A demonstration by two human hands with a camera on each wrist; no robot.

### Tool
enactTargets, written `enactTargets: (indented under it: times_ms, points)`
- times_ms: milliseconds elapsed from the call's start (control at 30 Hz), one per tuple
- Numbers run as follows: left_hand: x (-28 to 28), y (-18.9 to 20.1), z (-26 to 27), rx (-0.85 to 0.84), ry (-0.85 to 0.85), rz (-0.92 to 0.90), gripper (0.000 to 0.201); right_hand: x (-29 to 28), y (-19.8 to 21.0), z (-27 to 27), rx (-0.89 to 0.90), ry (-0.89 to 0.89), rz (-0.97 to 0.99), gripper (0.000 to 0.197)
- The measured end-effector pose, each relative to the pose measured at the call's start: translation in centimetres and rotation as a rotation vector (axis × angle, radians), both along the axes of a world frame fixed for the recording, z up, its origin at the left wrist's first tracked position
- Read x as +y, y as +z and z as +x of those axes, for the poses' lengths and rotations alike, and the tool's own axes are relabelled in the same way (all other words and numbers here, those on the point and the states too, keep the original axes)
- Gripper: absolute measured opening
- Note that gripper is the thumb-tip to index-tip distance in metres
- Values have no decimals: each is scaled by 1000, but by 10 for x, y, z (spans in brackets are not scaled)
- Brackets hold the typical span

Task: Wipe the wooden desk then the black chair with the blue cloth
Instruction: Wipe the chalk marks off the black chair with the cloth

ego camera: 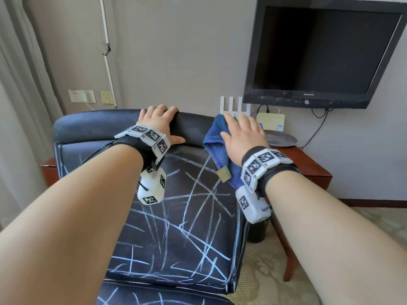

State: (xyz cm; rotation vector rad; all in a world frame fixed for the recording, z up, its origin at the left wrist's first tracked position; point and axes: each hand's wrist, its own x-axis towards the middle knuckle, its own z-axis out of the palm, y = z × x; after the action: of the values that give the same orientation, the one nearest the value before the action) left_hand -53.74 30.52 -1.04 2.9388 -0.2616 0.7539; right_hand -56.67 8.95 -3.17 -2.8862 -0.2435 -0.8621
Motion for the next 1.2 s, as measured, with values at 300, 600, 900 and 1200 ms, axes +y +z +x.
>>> enactTargets:
  times_ms: [300,600,900,1200]
  points:
    - [-1,2,-4,-19,13,4,78,-5,1,-18,132,-104,377,46]
    - [10,5,-5,0,45,52,83,74,35,18,143,-50,-47,37]
    - [68,12,-7,95,79,127,76,30,13,22,64,138,-199,65]
    - [66,-9,-7,-11,62,69,79,13,21,-2,-13,347,-127,46]
